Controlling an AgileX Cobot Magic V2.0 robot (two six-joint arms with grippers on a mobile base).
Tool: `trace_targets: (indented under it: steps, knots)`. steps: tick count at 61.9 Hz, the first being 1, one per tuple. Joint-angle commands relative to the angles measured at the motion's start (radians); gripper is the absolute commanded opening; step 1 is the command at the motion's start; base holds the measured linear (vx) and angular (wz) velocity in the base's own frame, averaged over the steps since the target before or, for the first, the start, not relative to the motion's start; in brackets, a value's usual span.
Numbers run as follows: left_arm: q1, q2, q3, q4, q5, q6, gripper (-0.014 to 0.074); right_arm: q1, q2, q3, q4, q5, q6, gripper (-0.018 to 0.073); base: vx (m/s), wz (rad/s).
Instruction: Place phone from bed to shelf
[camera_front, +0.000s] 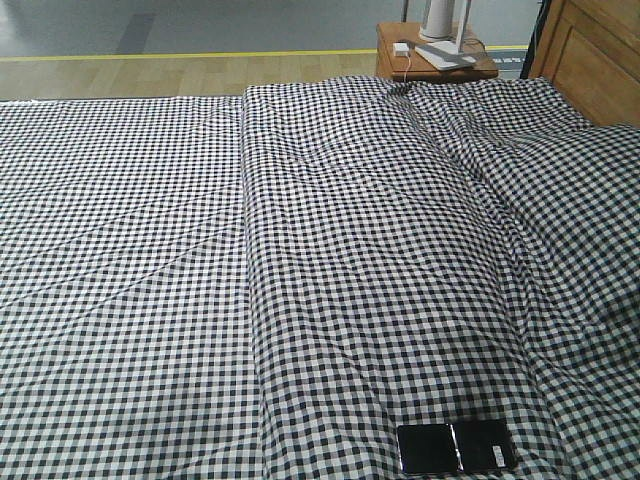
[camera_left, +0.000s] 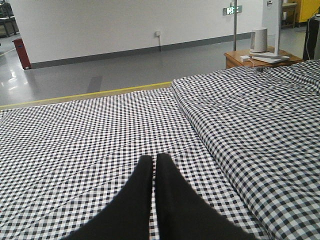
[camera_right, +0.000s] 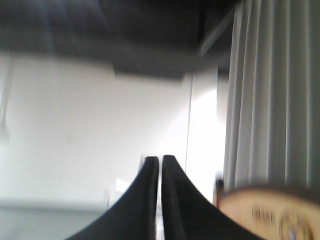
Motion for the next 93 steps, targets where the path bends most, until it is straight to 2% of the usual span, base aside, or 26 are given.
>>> trace_targets:
  steps: [1,10,17,34,41,66,82,87,93]
  knots:
    - [-0.006,-0.005,-0.023,-0.009,-0.077,-0.006,0.0001,-0.002,0.115,-0.112,-0.008,0.069,0.011,0.0037,0.00,0.00]
    - [-0.006,-0.005,-0.023,-0.009,-0.077,-0.006,0.0001,-0.002,0.237,-0.185,-0.007,0.148,0.011,0.0118,0.00,0.00]
    - [-0.006,-0.005,-0.023,-0.009,-0.077,-0.006,0.0001,-0.002,0.292,-0.189,-0.006,0.164,0.011,0.0218,0.00,0.00]
    - [-0.006,-0.005,-0.023,-0.009,-0.077,-0.006,0.0001,-0.002,0.334,-0.189,-0.004,0.187,0.011,0.0610,0.00,0.00]
    - [-0.006,-0.005,-0.023,-0.009,-0.077,-0.006,0.0001,-0.002,0.334,-0.189,-0.004,0.187,0.011,0.0720,0.00,0.00]
    - [-0.006,-0.005,-0.023,-0.009,-0.077,-0.006,0.0001,-0.002,0.342,-0.189,-0.005,0.184,0.006,0.0673,0.00,0.00]
    - [-0.006,-0.005,-0.023,-0.009,-0.077,-0.006,0.0001,-0.007,0.432,-0.325,-0.011,0.501,0.017,0.0672,0.00,0.00]
    - [-0.006,-0.005,-0.023,-0.009,-0.077,-0.006,0.0001,-0.036,0.484,-0.403,-0.011,0.574,0.040,0.0672,0.00,0.00]
    - [-0.006,-0.005,-0.023,-0.009,-0.077,-0.006,0.0001,-0.106,0.547,-0.479,-0.011,0.650,0.057,0.0672,0.00,0.00]
